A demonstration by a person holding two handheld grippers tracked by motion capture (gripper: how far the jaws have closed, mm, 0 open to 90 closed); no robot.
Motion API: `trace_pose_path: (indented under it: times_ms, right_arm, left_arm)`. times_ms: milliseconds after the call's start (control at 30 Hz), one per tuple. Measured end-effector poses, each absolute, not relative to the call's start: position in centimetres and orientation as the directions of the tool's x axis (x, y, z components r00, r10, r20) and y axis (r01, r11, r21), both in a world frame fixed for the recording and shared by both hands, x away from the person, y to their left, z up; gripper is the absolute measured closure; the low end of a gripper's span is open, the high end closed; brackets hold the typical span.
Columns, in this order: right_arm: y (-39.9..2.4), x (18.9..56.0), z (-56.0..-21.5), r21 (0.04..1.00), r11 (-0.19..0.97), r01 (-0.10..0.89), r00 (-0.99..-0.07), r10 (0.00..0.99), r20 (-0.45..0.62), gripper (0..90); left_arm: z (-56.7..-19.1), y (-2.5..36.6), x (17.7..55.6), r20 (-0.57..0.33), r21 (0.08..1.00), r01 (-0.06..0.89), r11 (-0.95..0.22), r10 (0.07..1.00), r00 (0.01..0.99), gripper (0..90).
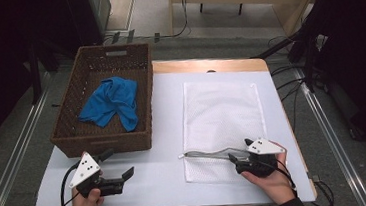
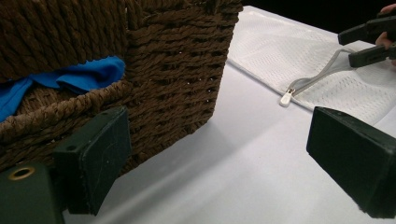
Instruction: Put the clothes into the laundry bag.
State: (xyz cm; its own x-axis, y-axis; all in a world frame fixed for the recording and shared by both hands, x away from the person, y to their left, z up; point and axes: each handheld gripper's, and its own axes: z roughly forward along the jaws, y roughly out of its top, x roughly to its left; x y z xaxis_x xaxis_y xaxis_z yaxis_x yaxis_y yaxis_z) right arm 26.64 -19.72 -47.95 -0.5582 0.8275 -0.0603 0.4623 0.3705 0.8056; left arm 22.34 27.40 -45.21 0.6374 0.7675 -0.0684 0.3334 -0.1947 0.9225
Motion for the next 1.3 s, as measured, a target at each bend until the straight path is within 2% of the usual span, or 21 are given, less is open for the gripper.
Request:
trace_pose_path:
  times_ms: [167,700,933,1067,1300]
  right_arm:
    - [-19.4,27.1,-48.1,0.777,0.374,0.507,-0.521,0.851,-0.070,20.2]
    - [-18.6,27.4,-48.4,0.742,0.386,0.548,-0.431,0.891,-0.145,19.4]
    - [-17.8,28.0,-48.3,0.735,0.370,0.568,-0.360,0.915,-0.183,19.7]
    - [-17.5,28.1,-48.3,0.740,0.375,0.559,-0.332,0.919,-0.215,25.8]
    - [-17.9,28.0,-48.0,0.762,0.350,0.545,-0.319,0.927,-0.197,48.2]
  left_arm:
    - [-45.2,27.3,22.3,-0.067,0.922,0.332,-0.197,0.766,0.639,7.1]
    - [-45.3,27.1,22.3,-0.062,0.920,0.335,-0.204,0.768,0.638,7.1]
    - [-45.4,27.0,22.3,-0.057,0.919,0.334,-0.211,0.766,0.641,7.1]
    - [-45.4,27.0,22.3,-0.056,0.918,0.334,-0.214,0.765,0.642,7.1]
    - [-45.4,27.0,22.3,-0.053,0.918,0.333,-0.217,0.762,0.645,7.1]
